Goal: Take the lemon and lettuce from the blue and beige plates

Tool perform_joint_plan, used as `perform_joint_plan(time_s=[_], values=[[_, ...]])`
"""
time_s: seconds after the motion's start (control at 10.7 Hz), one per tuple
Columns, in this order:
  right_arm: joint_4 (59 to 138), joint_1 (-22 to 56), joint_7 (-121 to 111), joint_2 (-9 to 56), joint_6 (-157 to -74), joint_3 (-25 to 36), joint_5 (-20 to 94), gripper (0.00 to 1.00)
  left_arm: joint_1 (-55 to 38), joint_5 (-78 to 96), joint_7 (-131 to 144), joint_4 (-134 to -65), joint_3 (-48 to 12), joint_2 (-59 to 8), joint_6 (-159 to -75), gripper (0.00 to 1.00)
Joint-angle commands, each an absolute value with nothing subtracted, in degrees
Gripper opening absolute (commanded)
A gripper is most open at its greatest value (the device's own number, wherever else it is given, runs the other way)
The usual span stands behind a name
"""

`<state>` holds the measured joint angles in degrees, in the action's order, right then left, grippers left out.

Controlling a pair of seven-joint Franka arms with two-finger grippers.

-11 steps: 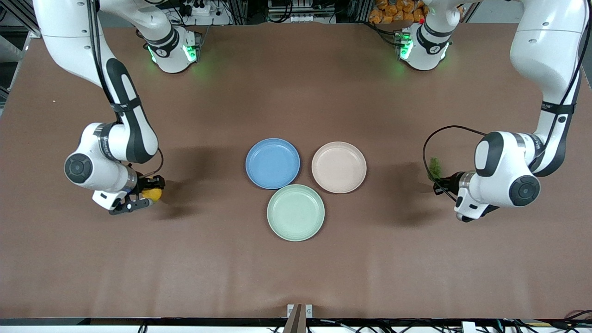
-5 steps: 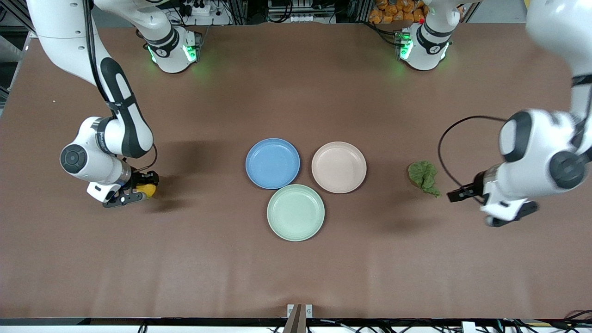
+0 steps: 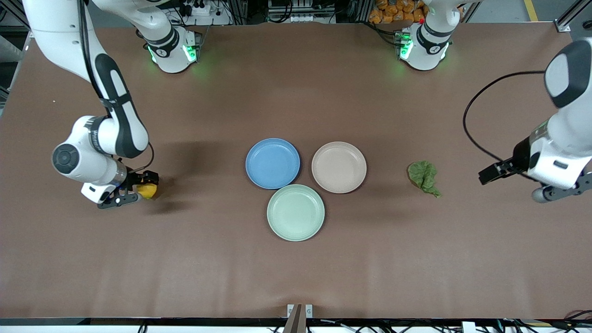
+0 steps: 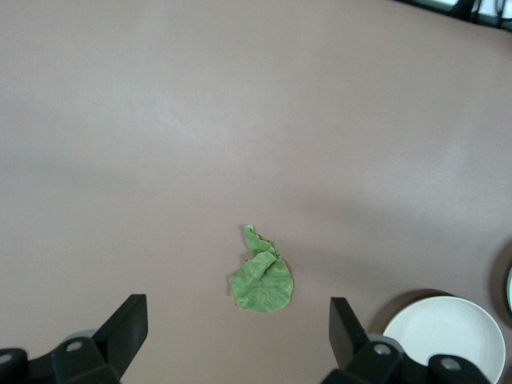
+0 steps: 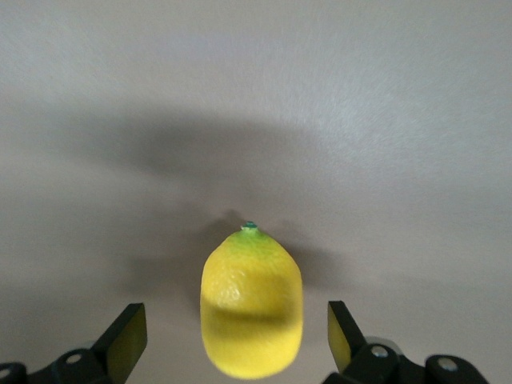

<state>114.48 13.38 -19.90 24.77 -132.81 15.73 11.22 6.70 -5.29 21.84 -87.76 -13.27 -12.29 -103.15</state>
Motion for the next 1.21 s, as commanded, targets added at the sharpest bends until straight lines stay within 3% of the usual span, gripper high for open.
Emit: perform_joint_plan(time_s=[0.0, 0.84, 1.12], values=[[113.73, 11.08, -12.51, 18.21, -125.8, 14.77, 11.25, 1.0, 7.03, -6.41, 19.16, -88.24, -12.92, -9.06, -101.08, 1.0], [113.73, 1.95, -3.6, -1.38, -103.12, 7.13, 7.04, 1.0, 7.74, -5.1, 18.19, -87.63, -13.1, -4.67, -95.02, 1.0], [109.18, 0.97, -3.6, -3.78, -96.18, 5.1, 6.59, 1.0, 6.42, -3.69, 17.75, -87.63, -12.92, -3.6, -94.31, 1.0]])
